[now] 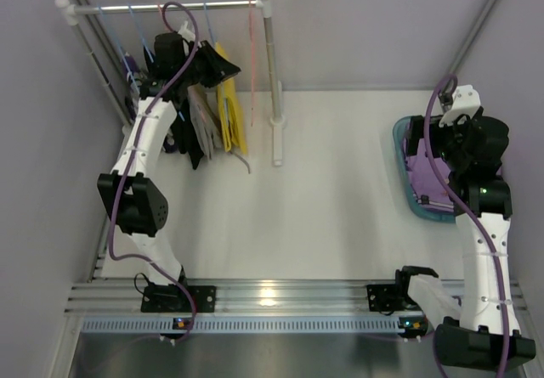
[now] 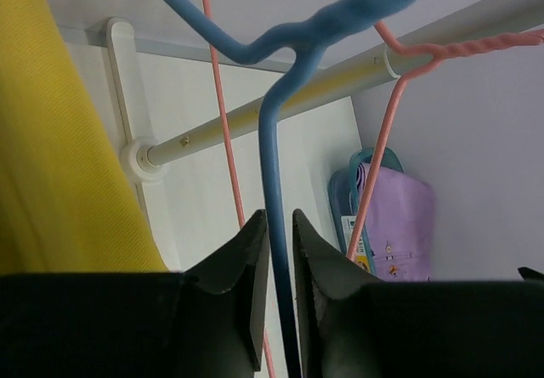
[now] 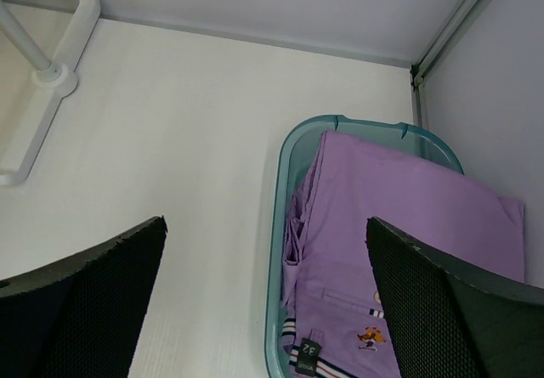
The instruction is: Remove the trousers from the hanger
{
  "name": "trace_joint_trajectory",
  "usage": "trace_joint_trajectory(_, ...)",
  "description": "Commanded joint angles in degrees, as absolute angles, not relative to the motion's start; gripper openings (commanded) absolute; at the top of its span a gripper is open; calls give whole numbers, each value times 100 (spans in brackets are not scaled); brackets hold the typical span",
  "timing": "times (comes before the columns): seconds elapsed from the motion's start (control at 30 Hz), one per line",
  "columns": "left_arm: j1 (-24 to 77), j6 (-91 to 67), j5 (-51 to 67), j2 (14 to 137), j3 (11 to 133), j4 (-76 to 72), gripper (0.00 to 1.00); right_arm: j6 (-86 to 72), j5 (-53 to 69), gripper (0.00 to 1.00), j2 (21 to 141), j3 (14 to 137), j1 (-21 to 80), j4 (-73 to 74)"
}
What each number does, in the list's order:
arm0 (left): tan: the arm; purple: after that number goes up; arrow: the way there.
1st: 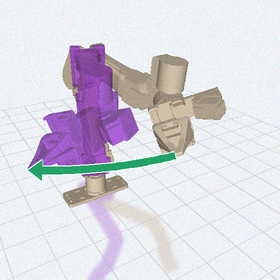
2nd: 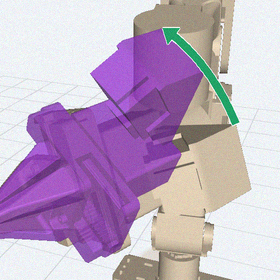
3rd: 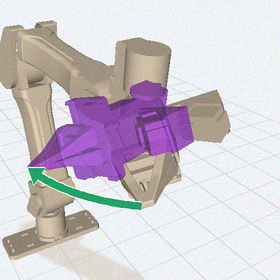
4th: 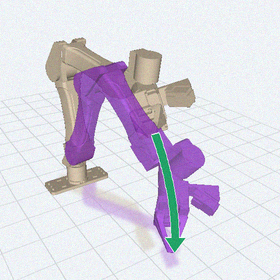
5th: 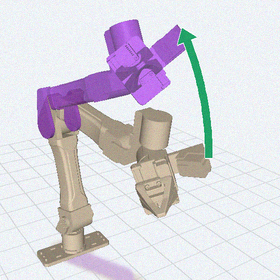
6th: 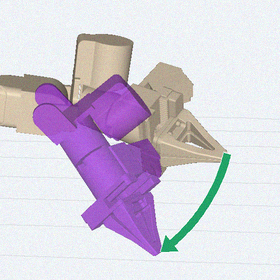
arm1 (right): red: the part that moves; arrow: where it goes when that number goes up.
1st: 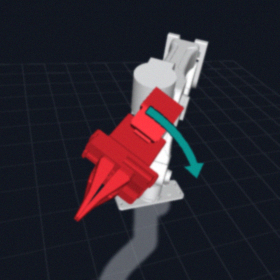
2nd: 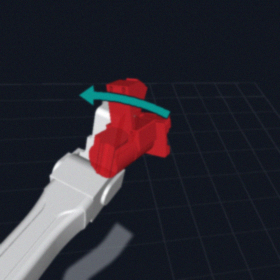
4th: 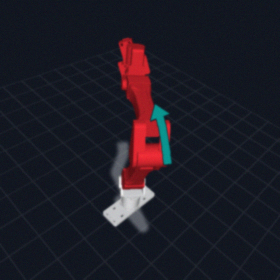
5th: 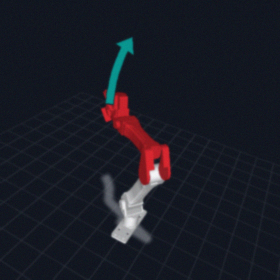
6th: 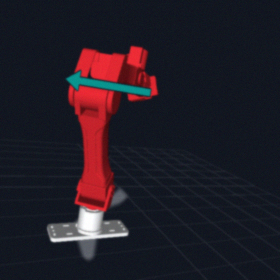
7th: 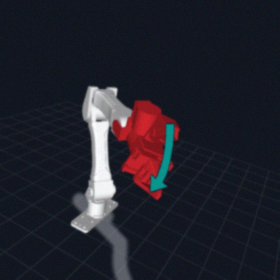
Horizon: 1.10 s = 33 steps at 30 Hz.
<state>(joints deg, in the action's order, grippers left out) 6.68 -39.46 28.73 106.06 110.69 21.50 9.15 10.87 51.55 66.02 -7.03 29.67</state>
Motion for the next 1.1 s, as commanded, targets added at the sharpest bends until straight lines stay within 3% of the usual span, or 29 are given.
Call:
trace_joint_trajectory(0.0,650,-4157,3129,10591,11320,2022,20,852,1204,99,5080,6671,-773,2997)
trace_joint_trajectory(0.13,642,-4297,3181,10495,11399,1943,0,853,1239,99,5080,6688,-765,3006)
trace_joint_trajectory(0.57,650,-4438,3076,9616,11892,1722,0,818,1512,100,5045,6706,-773,3006)
trace_joint_trajectory(1.07,650,-4113,3287,7780,10048,1775,0,782,1679,99,4896,6777,-773,3103)
